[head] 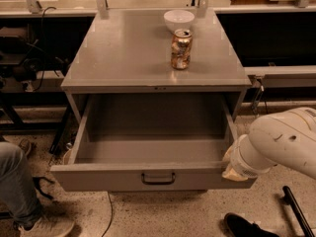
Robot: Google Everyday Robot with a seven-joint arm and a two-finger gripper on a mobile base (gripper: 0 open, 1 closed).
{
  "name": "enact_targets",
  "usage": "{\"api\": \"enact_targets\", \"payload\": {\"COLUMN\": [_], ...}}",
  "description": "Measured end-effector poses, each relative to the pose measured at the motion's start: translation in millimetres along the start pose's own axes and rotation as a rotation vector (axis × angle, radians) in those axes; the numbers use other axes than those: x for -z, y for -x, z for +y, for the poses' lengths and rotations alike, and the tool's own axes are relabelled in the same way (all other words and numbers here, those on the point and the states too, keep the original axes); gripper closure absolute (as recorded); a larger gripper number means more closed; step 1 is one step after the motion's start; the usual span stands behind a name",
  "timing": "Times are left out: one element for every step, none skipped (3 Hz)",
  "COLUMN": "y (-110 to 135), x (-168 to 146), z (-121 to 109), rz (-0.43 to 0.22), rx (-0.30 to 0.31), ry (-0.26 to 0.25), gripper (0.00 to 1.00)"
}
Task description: Open top drawer
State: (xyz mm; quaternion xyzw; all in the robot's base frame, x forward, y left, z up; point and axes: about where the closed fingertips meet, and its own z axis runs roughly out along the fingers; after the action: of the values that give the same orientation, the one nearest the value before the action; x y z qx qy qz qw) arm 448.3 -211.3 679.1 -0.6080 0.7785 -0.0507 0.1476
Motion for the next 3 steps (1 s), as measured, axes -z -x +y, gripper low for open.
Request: {"api": "enact_targets", "payload": {"y": [0.3, 0.5, -5.4], "x": [0.3, 0.6, 7.9], "z": [0.3, 0.6, -2.7], "rz": [0.001, 0.001, -0.013], "rx": [0.001, 0.003, -0.005], "ry": [0.0, -0.001, 0.014], "gripper": [0.36, 0.12, 0.0]}}
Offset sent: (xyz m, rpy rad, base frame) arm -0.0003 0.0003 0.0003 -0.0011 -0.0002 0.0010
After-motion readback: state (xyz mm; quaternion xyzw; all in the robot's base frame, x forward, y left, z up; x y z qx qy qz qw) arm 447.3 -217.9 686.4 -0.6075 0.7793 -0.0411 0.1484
